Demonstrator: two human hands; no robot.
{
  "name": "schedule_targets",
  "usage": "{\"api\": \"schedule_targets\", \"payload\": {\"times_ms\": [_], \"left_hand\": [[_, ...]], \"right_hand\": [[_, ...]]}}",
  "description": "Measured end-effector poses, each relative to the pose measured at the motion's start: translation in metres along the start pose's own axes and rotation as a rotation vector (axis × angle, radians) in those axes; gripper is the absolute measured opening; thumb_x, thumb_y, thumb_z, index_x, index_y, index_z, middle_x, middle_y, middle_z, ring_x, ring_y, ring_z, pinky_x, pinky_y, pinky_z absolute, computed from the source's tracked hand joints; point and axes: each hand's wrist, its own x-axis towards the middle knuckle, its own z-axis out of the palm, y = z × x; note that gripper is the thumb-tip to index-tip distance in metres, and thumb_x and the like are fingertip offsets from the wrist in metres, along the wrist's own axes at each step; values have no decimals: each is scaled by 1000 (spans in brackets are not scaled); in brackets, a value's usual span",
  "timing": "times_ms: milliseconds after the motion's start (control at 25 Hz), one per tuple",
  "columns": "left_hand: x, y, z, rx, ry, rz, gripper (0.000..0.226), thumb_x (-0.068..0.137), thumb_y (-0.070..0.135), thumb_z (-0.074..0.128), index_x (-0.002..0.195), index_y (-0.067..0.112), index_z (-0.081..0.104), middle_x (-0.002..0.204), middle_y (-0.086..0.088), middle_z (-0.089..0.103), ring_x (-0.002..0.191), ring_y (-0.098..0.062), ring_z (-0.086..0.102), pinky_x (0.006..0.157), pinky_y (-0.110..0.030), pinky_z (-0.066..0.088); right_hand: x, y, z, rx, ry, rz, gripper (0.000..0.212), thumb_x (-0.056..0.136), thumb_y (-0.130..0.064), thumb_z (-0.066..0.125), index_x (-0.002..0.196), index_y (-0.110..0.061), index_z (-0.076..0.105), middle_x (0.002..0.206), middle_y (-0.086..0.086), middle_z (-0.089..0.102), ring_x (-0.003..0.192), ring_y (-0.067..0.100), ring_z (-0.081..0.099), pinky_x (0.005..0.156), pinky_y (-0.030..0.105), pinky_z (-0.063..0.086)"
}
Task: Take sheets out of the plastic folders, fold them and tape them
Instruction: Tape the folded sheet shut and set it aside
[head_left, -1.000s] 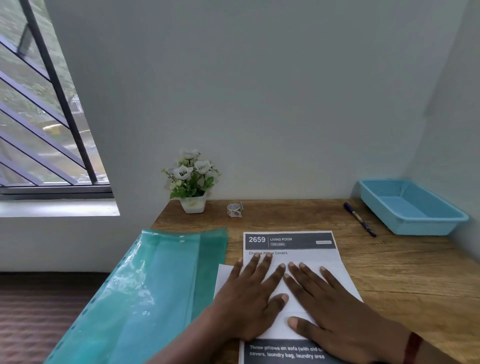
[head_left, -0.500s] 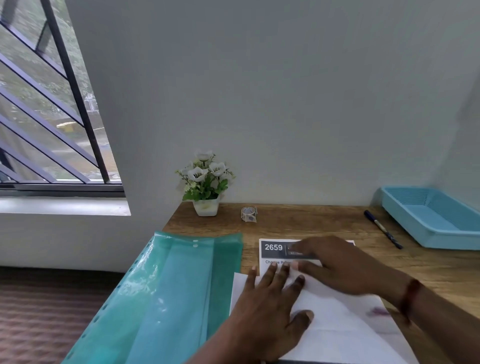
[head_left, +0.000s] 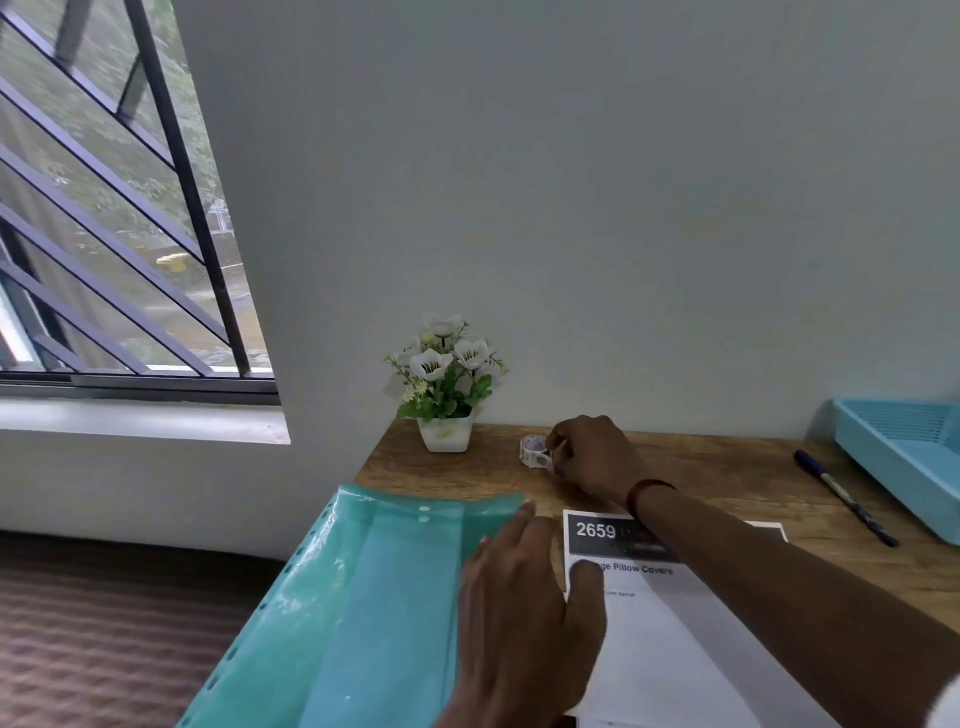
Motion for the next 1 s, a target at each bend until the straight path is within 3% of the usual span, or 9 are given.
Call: {"api": "schedule_targets", "payload": {"times_ms": [160,440,720,920,1000], "left_hand": [[7,-8,4,-8,96,-99,43,73,45,37,96,25,68,135,1,61,109,-16,63,89,-40,51],[9,-6,5,-110,26,-199,34,74,44,25,91,37,53,118,11,64,95,-7,59,90,-40,48],[13,-10,8,-152,-10,-235,37,76,28,40,102,24,66,114,7,67,97,-12,61,89,-38,50],[18,-20,15,-163,10,-197,29,86,15,53,110,21,67,114,7,67,97,-10,61,85,-29,52],[20,-24,17,-165,45,-164,27,88,9,57,110,20,68,111,7,68,97,-9,61,84,-27,53]], "right_hand": [[10,2,15,7,21,55,22,76,-17,70,98,-18,73,99,10,73,90,25,66,68,25,45],[10,4,21,56,85,60,20,77,-18,75,97,-18,75,100,8,75,91,22,68,76,29,54],[4,9,19,119,103,-30,22,82,-17,71,103,-12,75,96,8,75,86,19,68,69,17,38],[-5,13,8,192,162,-77,20,83,-19,72,102,-14,76,94,3,77,80,11,67,75,22,50],[-15,12,-5,271,195,-77,18,83,-19,74,100,-16,77,91,-2,77,78,7,67,75,17,51]]}}
